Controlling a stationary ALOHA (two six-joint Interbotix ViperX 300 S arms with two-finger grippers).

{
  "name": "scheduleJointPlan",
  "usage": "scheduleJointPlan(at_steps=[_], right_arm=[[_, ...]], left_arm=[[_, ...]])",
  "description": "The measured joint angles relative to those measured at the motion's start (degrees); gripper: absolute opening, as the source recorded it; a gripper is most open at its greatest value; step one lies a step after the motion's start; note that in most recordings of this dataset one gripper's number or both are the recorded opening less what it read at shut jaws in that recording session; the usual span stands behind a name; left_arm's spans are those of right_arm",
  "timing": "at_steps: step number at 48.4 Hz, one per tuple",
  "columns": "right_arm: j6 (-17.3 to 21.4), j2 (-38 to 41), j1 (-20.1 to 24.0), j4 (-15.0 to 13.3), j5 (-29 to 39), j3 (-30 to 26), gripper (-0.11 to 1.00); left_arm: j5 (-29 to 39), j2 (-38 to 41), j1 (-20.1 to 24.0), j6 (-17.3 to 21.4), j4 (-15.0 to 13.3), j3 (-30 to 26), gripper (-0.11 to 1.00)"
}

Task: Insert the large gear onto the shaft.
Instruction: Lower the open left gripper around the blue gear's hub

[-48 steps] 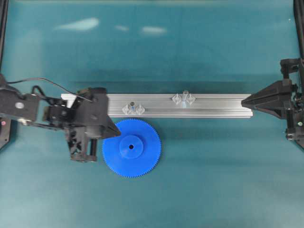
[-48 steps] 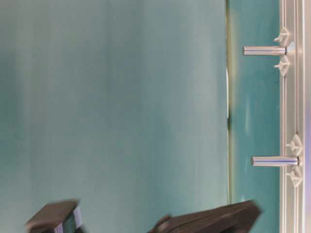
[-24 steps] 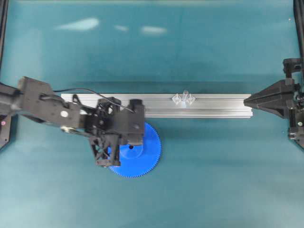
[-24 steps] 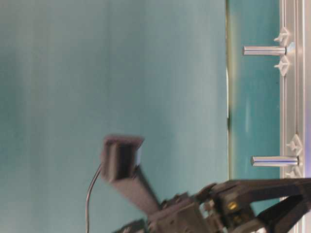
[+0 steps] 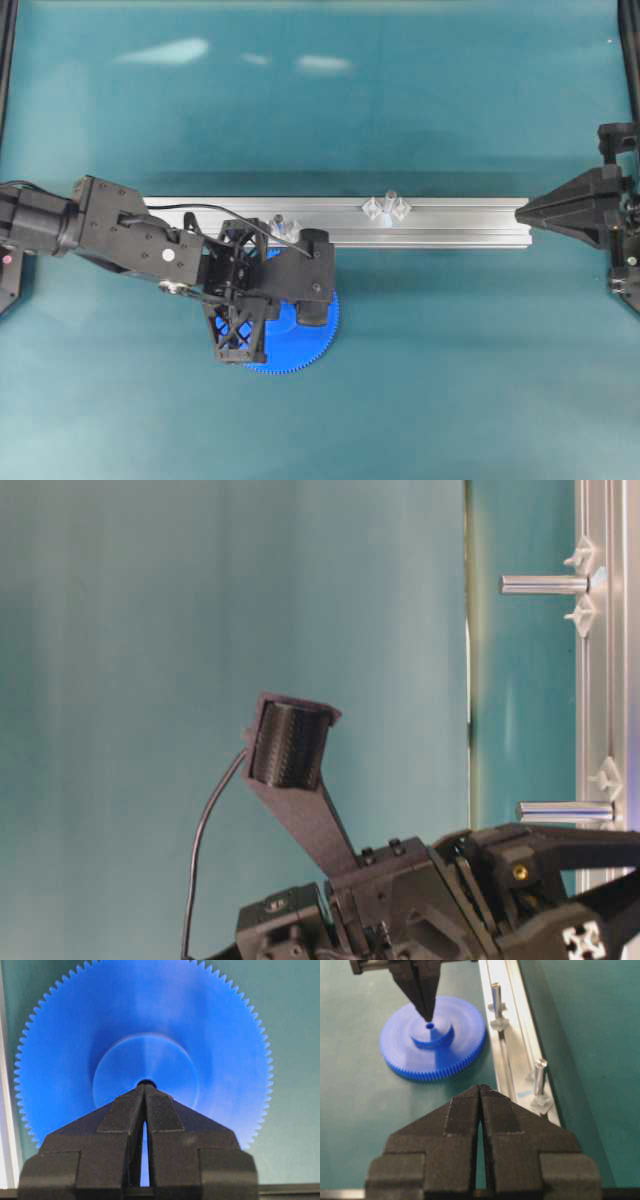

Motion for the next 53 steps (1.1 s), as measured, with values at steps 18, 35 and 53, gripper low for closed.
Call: scheduleJointPlan(at_steps=[18, 35, 53], right_arm=[[0.0, -0.8, 0.0, -0.1, 0.0, 0.4, 0.05], [0.0, -1.2, 0.0, 0.0, 0.0, 1.0, 0.05], [0.1, -1.2, -0.1, 0.0, 0.0, 1.1, 0.05]], left_arm=[[2.0, 1.6, 0.0, 0.2, 0.0, -1.7, 0.01], [8.3, 3.1, -0.1, 4.1, 0.1, -5.2, 0.01], [9.7, 3.4, -0.1, 4.1, 0.0, -6.2, 0.01]])
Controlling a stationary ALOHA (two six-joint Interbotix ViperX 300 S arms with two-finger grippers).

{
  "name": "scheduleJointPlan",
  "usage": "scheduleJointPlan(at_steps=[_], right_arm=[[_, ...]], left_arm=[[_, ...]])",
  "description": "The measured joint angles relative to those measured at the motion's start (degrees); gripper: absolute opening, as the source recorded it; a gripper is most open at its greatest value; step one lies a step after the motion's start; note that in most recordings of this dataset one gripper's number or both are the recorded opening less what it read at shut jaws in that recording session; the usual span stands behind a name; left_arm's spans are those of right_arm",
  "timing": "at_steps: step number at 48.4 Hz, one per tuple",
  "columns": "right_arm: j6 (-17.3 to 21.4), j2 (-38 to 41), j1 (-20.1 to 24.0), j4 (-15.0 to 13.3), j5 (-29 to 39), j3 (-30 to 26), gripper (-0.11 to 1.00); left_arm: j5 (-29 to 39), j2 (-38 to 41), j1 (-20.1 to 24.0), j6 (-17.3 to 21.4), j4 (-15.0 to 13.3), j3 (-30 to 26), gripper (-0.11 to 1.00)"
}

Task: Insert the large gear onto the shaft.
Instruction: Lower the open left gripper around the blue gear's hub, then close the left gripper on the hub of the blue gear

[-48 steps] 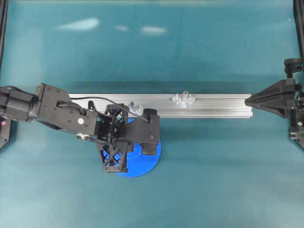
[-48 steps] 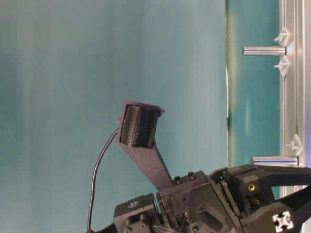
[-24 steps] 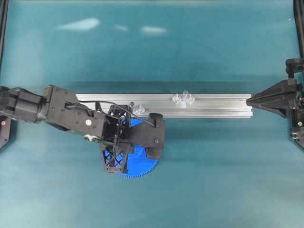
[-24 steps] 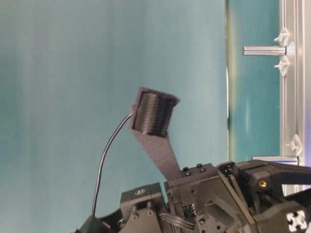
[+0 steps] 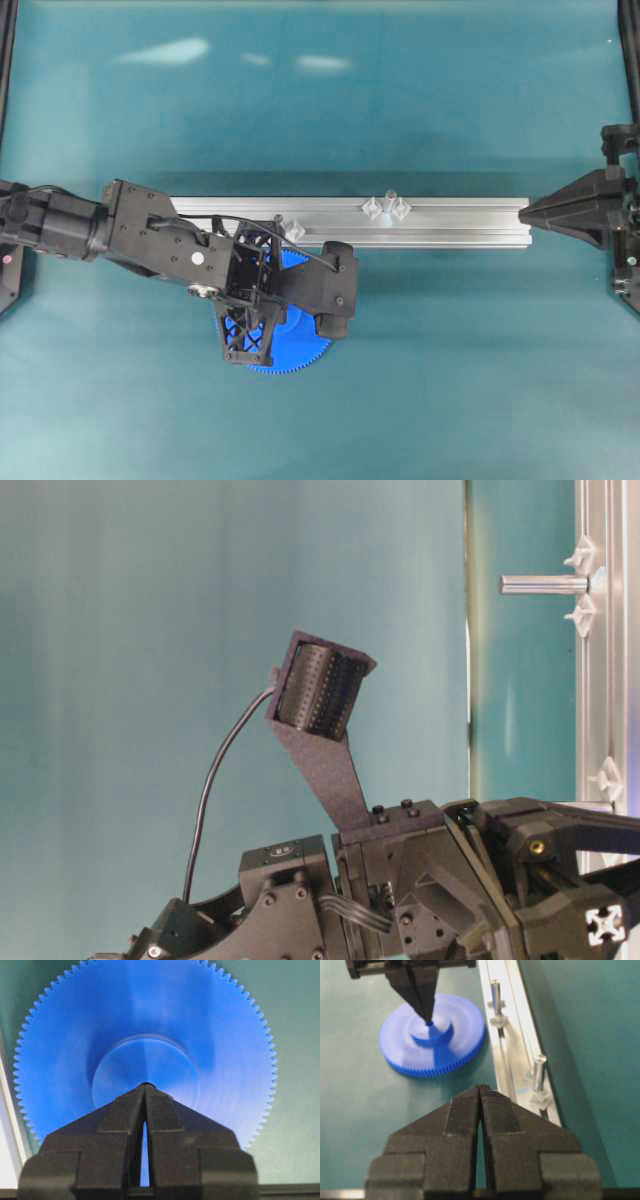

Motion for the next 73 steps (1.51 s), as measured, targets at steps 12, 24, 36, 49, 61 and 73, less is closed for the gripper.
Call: scheduleJointPlan(at_steps=[12, 24, 36, 49, 61, 73], right_arm=[[0.1, 0.0, 0.1, -0.1, 0.0, 0.1, 0.05], [1.1, 0.0, 0.0, -0.1, 0.0, 0.1, 0.05], [3.1, -0.1, 0.1, 0.0, -0.1, 0.1, 0.05], [3.2, -0.1, 0.1, 0.0, -0.1, 0.1, 0.05], [3.2, 0.0, 0.0, 0.0, -0.1, 0.1, 0.05], [3.2, 0.0, 0.1, 0.0, -0.1, 0.1, 0.05]], left_arm=[[-0.6, 0.0, 0.0, -0.2, 0.1, 0.0, 0.13], [-0.7, 0.1, 0.0, -1.5, 0.0, 0.4, 0.8], [-1.1, 0.4, 0.0, -1.9, 0.0, 0.6, 0.94], [-1.2, 0.8, 0.0, -2.0, 0.1, 0.6, 0.94], [-1.1, 1.5, 0.0, -2.1, 0.1, 0.6, 0.94], [-1.6, 2.3, 0.0, -2.2, 0.1, 0.6, 0.94]])
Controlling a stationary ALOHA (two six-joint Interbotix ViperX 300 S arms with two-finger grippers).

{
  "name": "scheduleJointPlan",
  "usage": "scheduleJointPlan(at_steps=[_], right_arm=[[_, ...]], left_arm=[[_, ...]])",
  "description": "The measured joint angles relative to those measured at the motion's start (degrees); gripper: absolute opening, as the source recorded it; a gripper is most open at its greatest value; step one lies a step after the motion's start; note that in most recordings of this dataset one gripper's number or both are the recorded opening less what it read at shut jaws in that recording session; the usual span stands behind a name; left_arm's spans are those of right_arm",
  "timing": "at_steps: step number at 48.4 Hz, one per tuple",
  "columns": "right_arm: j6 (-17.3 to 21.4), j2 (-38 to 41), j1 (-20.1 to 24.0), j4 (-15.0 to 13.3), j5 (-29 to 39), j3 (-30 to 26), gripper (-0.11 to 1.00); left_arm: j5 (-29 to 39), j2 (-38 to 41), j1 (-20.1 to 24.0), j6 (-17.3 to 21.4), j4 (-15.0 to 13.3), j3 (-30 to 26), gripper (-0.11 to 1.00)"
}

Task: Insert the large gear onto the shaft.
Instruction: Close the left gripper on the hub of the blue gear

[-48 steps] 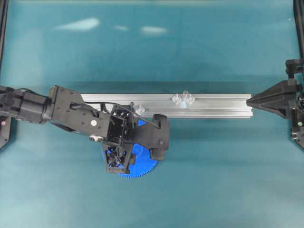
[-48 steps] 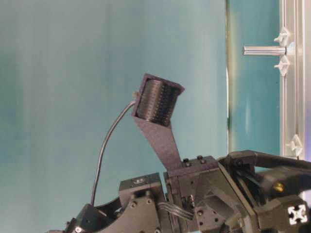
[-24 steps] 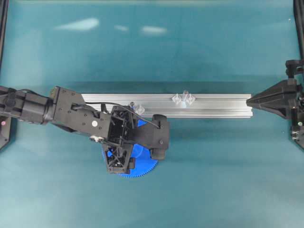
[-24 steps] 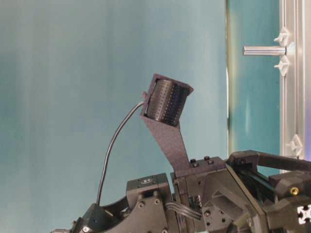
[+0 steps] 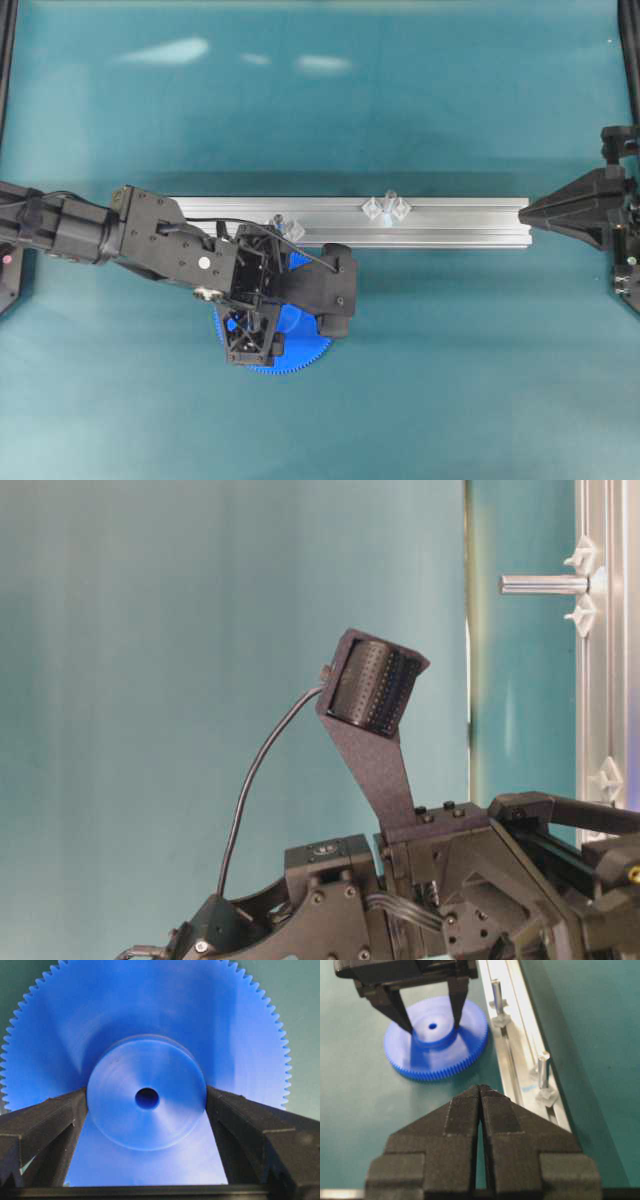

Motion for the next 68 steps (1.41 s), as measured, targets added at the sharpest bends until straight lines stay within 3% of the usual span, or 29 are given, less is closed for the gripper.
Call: scheduleJointPlan(at_steps=[68], right_arm=[[0.0, -1.3, 0.0, 0.0, 0.0, 0.3, 0.05]], left_arm=[[-0.6, 0.3, 0.3, -0.2, 0.0, 0.0, 0.94]])
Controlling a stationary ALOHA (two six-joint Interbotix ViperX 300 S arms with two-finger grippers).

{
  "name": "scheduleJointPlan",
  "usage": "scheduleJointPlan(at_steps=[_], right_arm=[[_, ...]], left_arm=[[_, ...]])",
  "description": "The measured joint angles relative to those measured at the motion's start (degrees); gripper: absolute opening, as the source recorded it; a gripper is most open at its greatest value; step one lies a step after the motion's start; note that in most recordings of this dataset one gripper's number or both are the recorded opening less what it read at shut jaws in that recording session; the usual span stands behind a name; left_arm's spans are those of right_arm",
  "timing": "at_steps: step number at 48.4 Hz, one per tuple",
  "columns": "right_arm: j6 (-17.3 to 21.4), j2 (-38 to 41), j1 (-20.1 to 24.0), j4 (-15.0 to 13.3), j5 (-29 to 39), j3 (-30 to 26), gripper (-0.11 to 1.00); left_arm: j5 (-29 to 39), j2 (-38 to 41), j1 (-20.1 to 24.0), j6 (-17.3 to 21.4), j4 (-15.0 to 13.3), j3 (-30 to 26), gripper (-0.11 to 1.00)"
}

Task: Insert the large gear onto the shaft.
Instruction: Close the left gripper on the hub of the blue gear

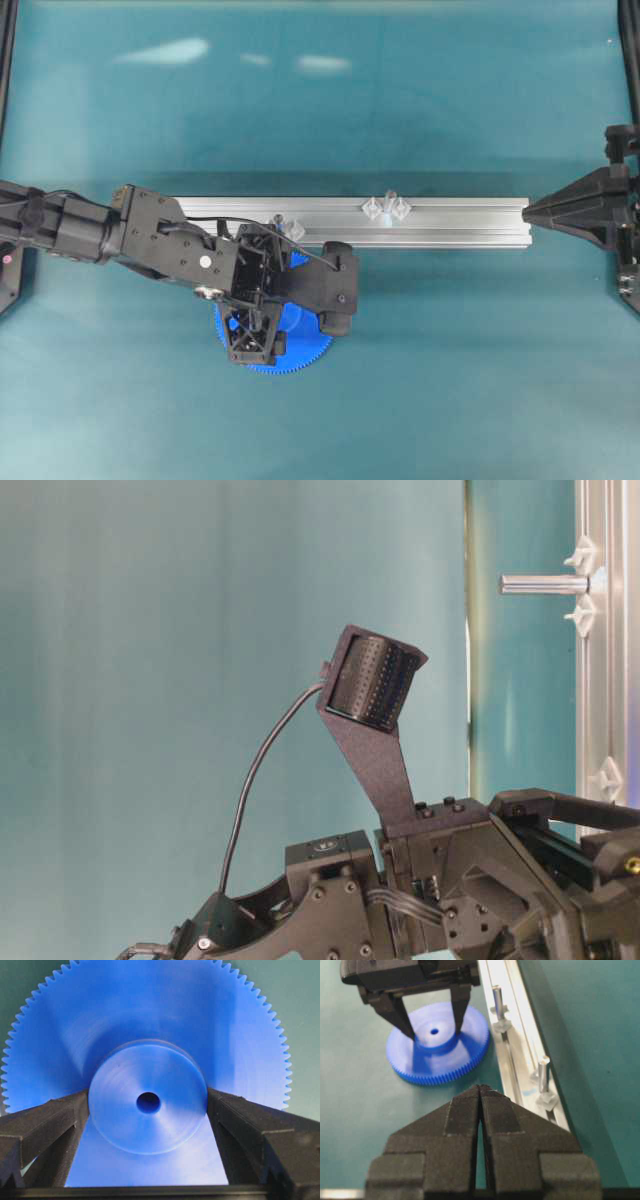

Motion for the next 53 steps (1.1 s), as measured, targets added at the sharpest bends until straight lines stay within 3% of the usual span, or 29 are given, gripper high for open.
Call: scheduleJointPlan(at_steps=[13, 21, 53], right_arm=[[0.1, 0.0, 0.0, 0.0, 0.1, 0.1, 0.05], [0.2, -0.1, 0.0, 0.0, 0.1, 0.1, 0.05], [0.2, -0.1, 0.0, 0.0, 0.0, 0.1, 0.05]], left_arm=[[0.0, 0.1, 0.1, -1.0, -0.1, 0.2, 0.92], [0.0, 0.3, -0.2, -2.8, 0.2, 0.4, 0.77], [0.2, -0.6, -0.4, -3.8, 0.3, 1.2, 0.77]])
